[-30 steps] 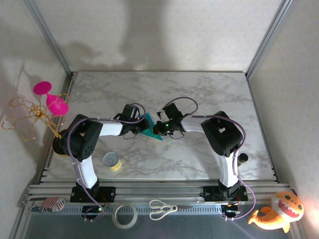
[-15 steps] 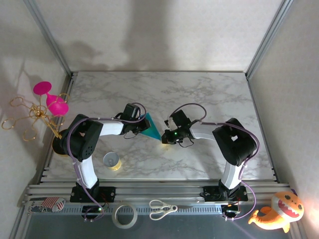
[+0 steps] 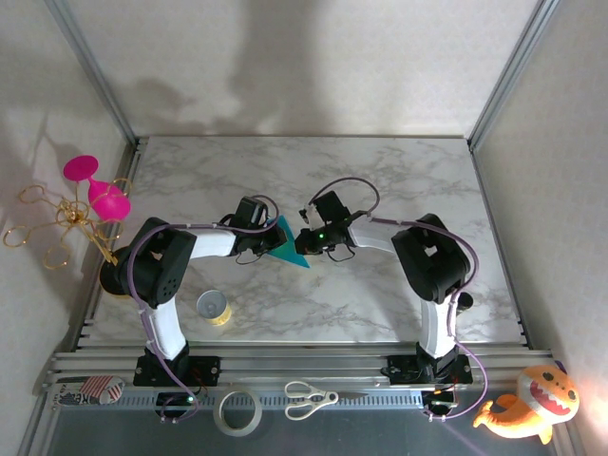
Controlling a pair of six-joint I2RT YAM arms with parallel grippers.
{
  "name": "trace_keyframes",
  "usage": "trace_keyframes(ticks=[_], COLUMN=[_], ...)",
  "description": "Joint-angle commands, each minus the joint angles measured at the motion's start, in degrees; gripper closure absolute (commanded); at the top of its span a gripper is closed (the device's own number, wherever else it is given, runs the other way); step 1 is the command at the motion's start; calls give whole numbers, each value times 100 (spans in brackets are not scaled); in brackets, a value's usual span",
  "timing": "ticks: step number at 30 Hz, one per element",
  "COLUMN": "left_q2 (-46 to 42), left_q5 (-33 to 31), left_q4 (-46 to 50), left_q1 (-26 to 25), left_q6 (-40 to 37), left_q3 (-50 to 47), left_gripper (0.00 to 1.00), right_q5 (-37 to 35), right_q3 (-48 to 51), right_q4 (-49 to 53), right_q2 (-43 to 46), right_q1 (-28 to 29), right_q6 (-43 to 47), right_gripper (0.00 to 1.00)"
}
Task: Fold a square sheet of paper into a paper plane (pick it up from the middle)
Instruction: Fourth fold the wing at the center of the table, then pick up the paper from the center of the table.
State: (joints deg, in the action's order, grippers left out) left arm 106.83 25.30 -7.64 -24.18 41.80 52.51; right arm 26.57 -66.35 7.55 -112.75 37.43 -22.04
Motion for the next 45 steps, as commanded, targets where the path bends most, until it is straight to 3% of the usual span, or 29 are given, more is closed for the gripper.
trace_keyframes(ticks=[1, 8, 15, 25, 31, 34, 39, 45], left_q2=[183, 225, 426, 719, 58, -524, -1314, -1592], left_q5=[-236, -113, 107, -204, -79, -126, -84, 130], left_q4=[469, 635, 686, 525, 317, 154, -317, -1352], left_q1=[28, 223, 1091, 1887, 1874, 1750, 1350, 876], left_q6=[-144, -577, -1071, -881, -512, -164, 498, 1429], left_q3=[22, 192, 506, 833, 811, 495, -363, -1181], left_gripper=[88, 82, 79, 78, 72, 65, 55, 48], right_q5=[-94, -641, -894, -788, -294, -216, -648, -982], right_q3=[-47, 277, 576, 801, 401, 264, 333, -21], right_q4=[236, 502, 626, 247, -333, -749, -1067, -901], right_q2=[-157, -227, -230, -48, 302, 603, 859, 514], right_q1=[80, 82, 86, 84, 80, 80, 73, -11], right_q6=[233, 363, 388, 116, -348, -617, -593, -510], right_gripper=[99, 99, 100, 100, 97, 88, 74, 62])
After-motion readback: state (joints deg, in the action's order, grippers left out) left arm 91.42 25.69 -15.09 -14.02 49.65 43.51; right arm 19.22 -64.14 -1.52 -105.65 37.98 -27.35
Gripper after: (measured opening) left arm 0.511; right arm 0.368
